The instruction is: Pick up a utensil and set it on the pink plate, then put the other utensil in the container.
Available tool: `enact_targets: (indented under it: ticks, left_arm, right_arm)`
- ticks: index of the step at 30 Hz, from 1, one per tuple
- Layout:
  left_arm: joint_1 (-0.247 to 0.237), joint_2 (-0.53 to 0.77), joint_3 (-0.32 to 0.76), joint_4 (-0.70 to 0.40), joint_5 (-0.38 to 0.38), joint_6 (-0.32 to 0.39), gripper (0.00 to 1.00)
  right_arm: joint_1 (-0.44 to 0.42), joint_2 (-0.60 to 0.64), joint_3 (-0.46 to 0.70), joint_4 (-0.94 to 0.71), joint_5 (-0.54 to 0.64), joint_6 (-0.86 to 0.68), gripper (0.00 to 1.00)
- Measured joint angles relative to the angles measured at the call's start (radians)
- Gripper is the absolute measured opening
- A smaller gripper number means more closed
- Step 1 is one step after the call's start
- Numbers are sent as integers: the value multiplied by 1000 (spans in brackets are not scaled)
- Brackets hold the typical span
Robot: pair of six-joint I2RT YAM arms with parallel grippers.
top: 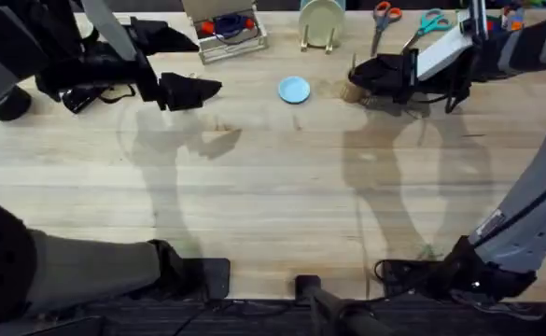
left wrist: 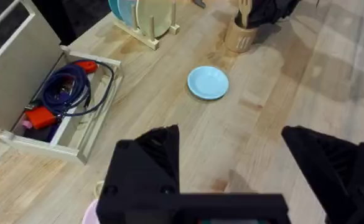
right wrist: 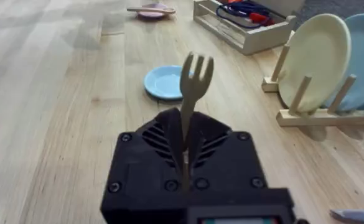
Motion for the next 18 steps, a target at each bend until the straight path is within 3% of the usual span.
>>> enact_targets:
  ticks: [9, 18]
  left_arm:
    - [0, 0, 0, 0, 0, 2, 994]
    - [0, 0, 0, 0, 0, 2, 993]
  right_arm:
    - [0, 0, 0, 0, 1, 2, 279]
    - [0, 0, 0, 0, 1, 8, 369]
